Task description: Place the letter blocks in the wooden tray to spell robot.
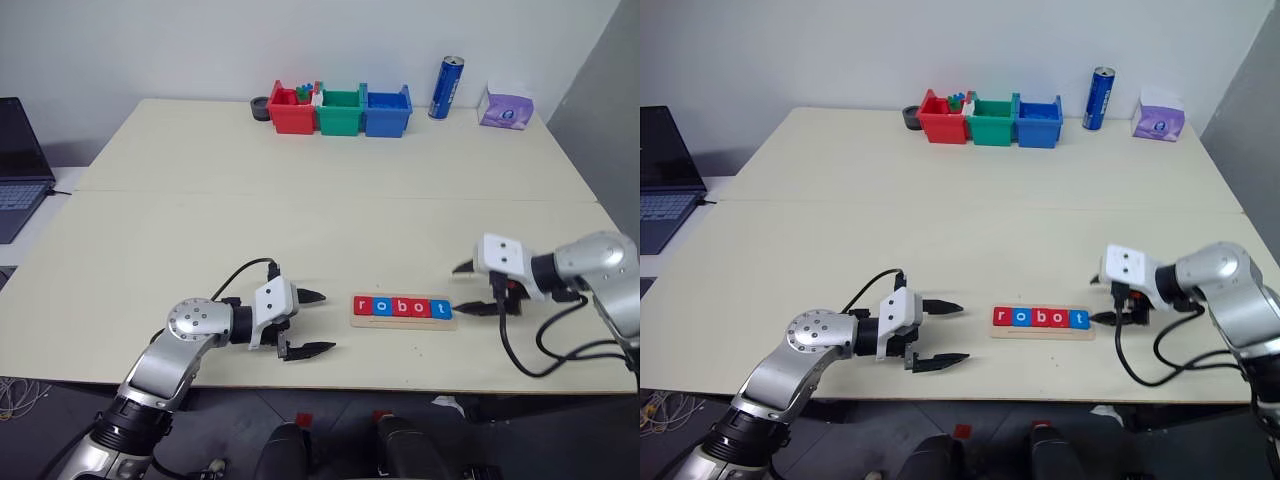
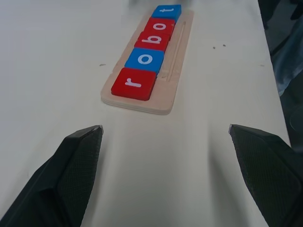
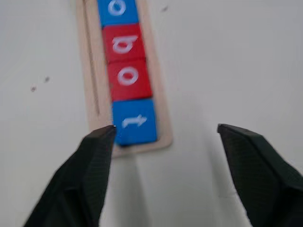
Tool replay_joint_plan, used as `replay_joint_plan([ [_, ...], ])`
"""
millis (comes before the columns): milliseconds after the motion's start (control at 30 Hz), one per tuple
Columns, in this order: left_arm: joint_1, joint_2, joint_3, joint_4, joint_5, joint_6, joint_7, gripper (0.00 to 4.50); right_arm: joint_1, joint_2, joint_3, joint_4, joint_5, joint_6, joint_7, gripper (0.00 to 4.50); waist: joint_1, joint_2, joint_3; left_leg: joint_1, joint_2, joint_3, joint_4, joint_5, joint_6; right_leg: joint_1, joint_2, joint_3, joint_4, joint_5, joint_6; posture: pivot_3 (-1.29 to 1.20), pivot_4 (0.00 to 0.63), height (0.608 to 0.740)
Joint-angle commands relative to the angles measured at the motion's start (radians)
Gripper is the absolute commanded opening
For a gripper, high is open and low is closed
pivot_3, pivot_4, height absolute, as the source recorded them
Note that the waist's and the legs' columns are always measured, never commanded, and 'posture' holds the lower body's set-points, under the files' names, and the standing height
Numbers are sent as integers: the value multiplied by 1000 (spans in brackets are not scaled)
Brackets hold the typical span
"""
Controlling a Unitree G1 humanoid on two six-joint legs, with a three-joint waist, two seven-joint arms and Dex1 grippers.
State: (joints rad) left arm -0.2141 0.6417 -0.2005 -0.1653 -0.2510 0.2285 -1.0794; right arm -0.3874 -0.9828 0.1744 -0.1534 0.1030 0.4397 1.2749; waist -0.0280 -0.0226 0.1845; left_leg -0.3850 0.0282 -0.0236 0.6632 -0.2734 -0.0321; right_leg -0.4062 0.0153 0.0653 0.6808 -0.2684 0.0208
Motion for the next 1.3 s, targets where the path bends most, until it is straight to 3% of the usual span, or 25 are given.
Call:
replay_joint_plan([
  [33, -10, -2, 9, -25, -5, -15, 2, 4500, 40, -24, -44, -90, 13, 27, -32, 2152, -3, 0, 0, 0, 0, 0, 0, 0, 0, 0, 0, 0, 0, 0, 1, 0, 150, 740],
  [233, -16, -5, 7, -20, -3, -18, 0, 4500, 75, -18, -60, -151, 40, 133, -79, 31, -4, 0, 0, 2, 0, 0, 0, 0, 0, 0, 1, 1, 1, -2, 3, 0, 150, 740],
  [467, -20, -10, 4, -27, -3, -10, 4, 4500, 80, -7, -25, -164, 33, 210, -134, 31, -3, 0, 0, 1, 0, 0, 0, 0, 0, 0, 0, 1, 0, -2, 3, 0, 150, 740],
  [1300, -18, -2, 15, -39, -5, 3, 7, 4500, 5, 12, 54, -102, -8, 128, -127, 31, -3, 0, 0, 1, 0, 0, 0, 0, 0, 0, 0, 1, 0, -2, 3, 0, 150, 740],
])
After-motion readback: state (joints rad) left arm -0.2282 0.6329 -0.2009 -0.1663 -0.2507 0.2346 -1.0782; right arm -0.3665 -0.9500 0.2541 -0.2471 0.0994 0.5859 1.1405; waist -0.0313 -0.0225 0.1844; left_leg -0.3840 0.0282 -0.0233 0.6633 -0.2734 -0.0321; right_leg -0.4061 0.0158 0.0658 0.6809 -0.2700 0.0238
